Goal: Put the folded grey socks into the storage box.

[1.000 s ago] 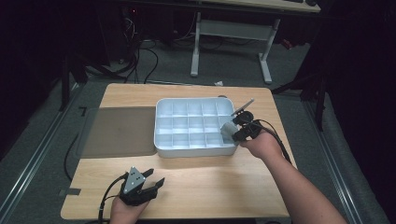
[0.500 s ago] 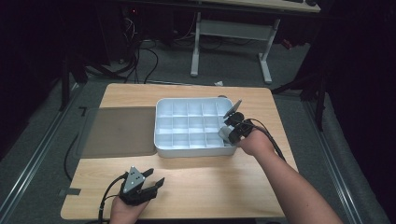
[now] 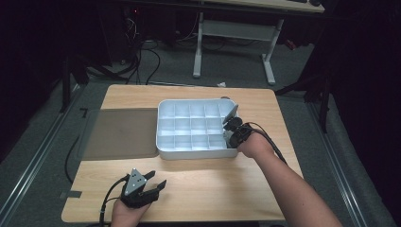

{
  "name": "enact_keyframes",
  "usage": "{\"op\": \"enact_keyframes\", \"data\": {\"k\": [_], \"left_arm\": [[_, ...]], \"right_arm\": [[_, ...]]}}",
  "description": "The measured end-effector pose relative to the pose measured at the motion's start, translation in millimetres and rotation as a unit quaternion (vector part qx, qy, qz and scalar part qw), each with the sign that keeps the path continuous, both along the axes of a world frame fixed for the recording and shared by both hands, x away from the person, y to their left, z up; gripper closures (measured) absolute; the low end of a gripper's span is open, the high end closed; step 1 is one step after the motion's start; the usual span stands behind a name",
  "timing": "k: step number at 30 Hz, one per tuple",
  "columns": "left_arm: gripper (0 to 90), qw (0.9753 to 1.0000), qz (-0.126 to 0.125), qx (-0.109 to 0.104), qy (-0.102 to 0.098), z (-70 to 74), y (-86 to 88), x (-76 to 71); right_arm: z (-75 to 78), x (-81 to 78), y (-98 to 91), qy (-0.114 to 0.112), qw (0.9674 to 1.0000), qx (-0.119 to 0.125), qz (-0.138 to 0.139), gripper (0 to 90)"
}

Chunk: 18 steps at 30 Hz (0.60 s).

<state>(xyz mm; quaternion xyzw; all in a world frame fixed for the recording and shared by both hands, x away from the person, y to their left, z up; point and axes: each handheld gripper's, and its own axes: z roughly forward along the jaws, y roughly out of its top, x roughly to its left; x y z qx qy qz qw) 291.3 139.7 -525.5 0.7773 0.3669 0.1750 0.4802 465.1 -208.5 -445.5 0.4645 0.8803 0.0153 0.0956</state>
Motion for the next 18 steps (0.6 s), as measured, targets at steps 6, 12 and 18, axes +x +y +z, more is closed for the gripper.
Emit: {"op": "enact_keyframes", "data": {"k": [6,12,18], "left_arm": [[43.4,1.0000,0.000,-0.001,0.001,-0.8,-0.6,0.1],[43.3,1.0000,-0.002,0.003,0.005,-2.0,-2.0,0.7],[43.1,1.0000,-0.005,0.004,0.007,-2.4,-2.8,0.7]], "right_arm": [[-4.7,2.1,-0.2,0.015,0.9999,0.005,-0.006,71.0],[-8.9,4.9,-1.8,0.022,0.9997,0.008,0.006,70.9],[-13.5,5.6,0.0,0.030,0.9994,0.010,0.010,70.6]]}}
